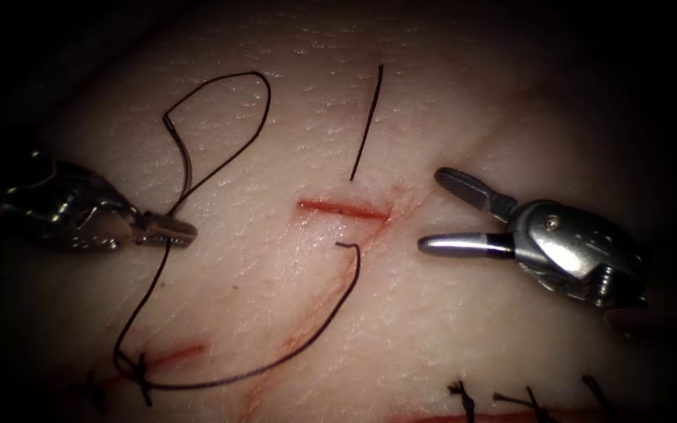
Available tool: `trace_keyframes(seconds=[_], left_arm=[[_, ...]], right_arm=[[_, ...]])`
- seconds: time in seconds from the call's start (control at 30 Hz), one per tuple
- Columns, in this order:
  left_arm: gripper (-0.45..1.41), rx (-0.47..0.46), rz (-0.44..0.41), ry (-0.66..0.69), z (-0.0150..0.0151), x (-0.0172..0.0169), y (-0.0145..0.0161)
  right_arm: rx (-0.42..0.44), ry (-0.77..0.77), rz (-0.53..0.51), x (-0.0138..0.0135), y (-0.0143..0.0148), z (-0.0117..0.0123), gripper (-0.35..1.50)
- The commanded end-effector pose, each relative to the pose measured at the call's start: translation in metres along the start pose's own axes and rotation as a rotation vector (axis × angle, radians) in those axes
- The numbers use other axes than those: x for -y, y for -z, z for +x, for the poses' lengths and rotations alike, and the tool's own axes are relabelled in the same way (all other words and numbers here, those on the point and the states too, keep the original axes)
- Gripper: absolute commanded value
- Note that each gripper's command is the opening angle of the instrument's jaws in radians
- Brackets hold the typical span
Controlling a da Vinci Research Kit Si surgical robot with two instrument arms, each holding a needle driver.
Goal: Wound Closure
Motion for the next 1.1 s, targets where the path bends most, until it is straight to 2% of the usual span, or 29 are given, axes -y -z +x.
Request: trace_keyframes(seconds=[0.03,0.13,0.27,0.3,0.33,0.5,0.6,0.63,0.67,0.7,0.93,1.0,1.1], left_arm=[[-0.45,-0.013,0.026,0.019,0.0001,0.0003,-0.0002],[-0.45,-0.003,0.098,0.064,-0.0003,0.0016,0.0017],[-0.45,0.003,0.137,0.116,-0.0008,0.0029,0.0037],[-0.45,0.006,0.164,0.137,-0.0007,0.0038,0.0045],[-0.45,0.008,0.171,0.144,-0.0007,0.0040,0.0046],[-0.45,-0.019,0.219,0.178,-0.0001,0.0050,0.0048],[-0.45,-0.053,0.246,0.259,0.0003,0.0056,0.0046],[-0.45,-0.067,0.254,0.285,0.0004,0.0057,0.0046],[-0.45,-0.093,0.265,0.337,0.0008,0.0063,0.0042],[-0.45,-0.094,0.268,0.350,0.0009,0.0064,0.0041],[-0.45,-0.132,0.281,0.432,0.0016,0.0073,0.0031],[-0.45,-0.144,0.291,0.468,0.0021,0.0081,0.0024],[-0.45,-0.147,0.310,0.512,0.0026,0.0089,0.0013]], right_arm=[[0.001,0.007,0.007,0.0001,-0.0005,0.0006,1.32],[0.005,0.032,0.020,-0.0003,-0.0004,0.0024,1.30],[0.009,0.061,0.044,-0.0009,-0.0003,0.0042,1.15],[0.010,0.073,0.073,-0.0011,-0.0007,0.0051,0.85],[0.009,0.077,0.079,-0.0011,-0.0009,0.0053,0.81],[0.025,0.087,0.105,-0.0006,-0.0027,0.0058,0.78],[0.054,0.100,0.111,-0.0003,-0.0042,0.0058,0.78],[0.063,0.102,0.116,-0.0002,-0.0048,0.0058,0.73],[0.075,0.122,0.139,0.0002,-0.0062,0.0055,-0.21],[0.071,0.126,0.145,0.0003,-0.0067,0.0053,-0.35],[0.081,0.152,0.168,0.0008,-0.0090,0.0047,-0.35],[0.108,0.167,0.204,0.0018,-0.0104,0.0041,-0.35],[0.104,0.181,0.234,0.0030,-0.0113,0.0036,-0.35]])
